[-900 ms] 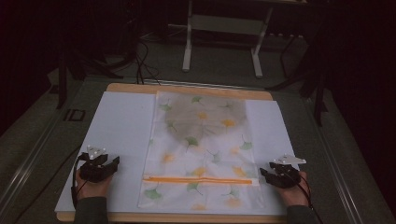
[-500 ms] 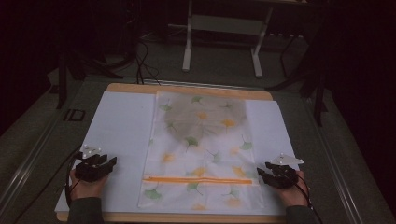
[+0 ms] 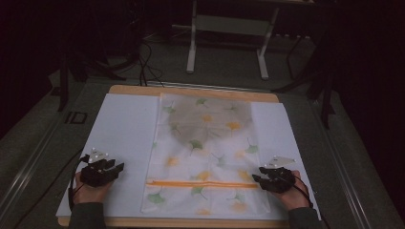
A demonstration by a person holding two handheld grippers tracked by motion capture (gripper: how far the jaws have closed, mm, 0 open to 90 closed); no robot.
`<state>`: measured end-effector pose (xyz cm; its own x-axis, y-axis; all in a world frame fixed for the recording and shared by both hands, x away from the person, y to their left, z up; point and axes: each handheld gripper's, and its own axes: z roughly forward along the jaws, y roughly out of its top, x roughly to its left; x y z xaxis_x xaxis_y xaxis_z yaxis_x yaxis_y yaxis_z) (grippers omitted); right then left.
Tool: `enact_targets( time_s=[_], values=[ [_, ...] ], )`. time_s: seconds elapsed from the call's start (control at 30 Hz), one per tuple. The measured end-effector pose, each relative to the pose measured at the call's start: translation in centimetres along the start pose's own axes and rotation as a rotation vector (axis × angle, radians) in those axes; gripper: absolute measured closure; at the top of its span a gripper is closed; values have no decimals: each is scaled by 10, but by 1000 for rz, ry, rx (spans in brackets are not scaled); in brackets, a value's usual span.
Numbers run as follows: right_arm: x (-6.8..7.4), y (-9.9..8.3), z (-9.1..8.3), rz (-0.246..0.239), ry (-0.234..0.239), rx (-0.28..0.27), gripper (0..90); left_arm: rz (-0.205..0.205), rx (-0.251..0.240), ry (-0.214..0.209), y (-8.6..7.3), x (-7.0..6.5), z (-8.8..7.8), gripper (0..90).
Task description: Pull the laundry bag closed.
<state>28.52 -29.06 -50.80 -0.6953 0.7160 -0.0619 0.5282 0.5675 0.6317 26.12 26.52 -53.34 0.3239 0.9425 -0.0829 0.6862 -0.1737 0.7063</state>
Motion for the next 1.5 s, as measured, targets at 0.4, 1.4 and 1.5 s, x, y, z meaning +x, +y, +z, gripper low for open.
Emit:
enact_targets(
  time_s=[0.4,1.4,1.5],
  values=[
    [16,27,6,-68,119,7,535,63,34,-28,1,-9,4,574],
    [65,75,41,-246,258,82,522,92,59,-86,2,-13,6,551],
    [69,78,44,-260,261,85,510,94,60,-86,2,-14,6,549]
  ],
)
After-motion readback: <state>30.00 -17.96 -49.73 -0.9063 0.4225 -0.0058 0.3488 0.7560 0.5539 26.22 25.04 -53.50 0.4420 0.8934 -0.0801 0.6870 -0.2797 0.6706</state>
